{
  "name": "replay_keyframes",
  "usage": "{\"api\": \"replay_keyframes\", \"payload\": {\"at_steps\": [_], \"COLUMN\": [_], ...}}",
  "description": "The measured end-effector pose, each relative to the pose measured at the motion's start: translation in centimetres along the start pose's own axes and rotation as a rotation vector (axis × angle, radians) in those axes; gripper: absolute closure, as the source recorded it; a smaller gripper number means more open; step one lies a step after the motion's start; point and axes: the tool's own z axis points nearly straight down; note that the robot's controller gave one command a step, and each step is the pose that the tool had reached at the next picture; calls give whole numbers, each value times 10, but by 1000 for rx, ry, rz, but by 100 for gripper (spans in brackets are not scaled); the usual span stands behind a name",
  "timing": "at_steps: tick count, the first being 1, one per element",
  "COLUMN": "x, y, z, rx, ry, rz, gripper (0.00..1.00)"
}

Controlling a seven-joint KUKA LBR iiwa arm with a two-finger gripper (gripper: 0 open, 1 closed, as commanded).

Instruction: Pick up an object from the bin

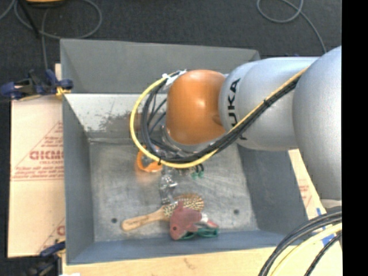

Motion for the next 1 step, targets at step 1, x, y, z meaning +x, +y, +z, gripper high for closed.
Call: {"api": "replay_keyframes", "payload": {"at_steps": [1], "x": [-19], "y": [-37], "z": [5], "rx": [-1], "ry": [-3], "rz": [-232], "gripper": [0]}}
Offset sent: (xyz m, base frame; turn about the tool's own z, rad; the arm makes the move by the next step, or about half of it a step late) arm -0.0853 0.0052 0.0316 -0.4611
